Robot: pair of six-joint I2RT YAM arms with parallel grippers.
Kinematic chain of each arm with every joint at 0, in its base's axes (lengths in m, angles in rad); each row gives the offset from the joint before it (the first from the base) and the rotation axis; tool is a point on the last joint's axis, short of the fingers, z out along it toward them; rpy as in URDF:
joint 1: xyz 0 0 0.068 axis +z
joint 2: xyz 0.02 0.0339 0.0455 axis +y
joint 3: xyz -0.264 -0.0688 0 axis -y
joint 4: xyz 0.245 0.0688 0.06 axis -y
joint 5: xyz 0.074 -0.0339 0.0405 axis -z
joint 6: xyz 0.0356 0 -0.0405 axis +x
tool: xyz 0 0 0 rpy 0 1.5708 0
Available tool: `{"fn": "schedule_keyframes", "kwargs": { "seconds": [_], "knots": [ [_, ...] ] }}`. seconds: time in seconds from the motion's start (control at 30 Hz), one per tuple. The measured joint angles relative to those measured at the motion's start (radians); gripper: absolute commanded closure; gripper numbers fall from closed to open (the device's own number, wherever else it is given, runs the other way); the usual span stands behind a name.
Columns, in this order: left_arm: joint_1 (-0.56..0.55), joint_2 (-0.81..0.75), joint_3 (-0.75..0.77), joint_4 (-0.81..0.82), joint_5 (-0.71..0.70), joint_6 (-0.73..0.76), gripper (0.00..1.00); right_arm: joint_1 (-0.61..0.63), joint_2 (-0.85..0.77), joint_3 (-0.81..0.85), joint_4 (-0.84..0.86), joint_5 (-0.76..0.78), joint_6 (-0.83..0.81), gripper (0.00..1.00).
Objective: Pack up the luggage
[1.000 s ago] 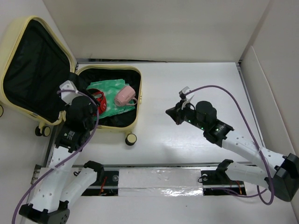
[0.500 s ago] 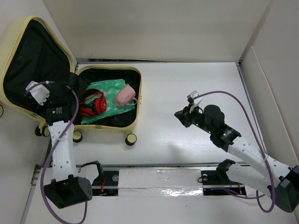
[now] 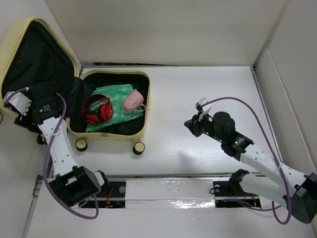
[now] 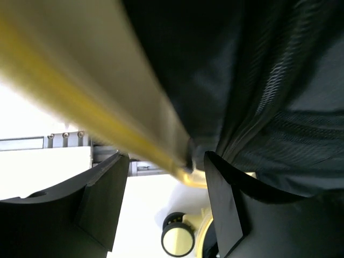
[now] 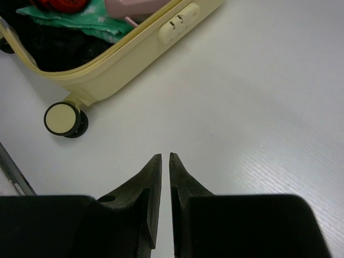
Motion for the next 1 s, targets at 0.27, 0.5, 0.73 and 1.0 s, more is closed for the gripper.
{"fn": "schedule_keyframes", "kwargs": {
  "seconds": [0.27, 0.5, 0.73, 1.0],
  "knots": [
    [0.001, 0.047, 0.078, -0.013, 0.016, -0.002, 0.70, 0.047, 0.049, 0.004, -0.004, 0.027, -0.012, 0.84],
    [-0.088, 0.010, 0.062, -0.003, -0.013, 0.026, 1.00, 0.059, 0.053, 0.014, -0.008, 0.053, -0.014, 0.83],
    [-0.389, -0.224, -0.145, 0.080, -0.094, 0.140, 1.00, 0.062, 0.089, 0.021, -0.006, 0.066, -0.013, 0.84],
    [-0.593, -0.481, -0.414, 0.183, 0.311, 0.076, 1.00, 0.074, 0.173, 0.032, -0.002, 0.085, -0.002, 0.84]
  ]
}}
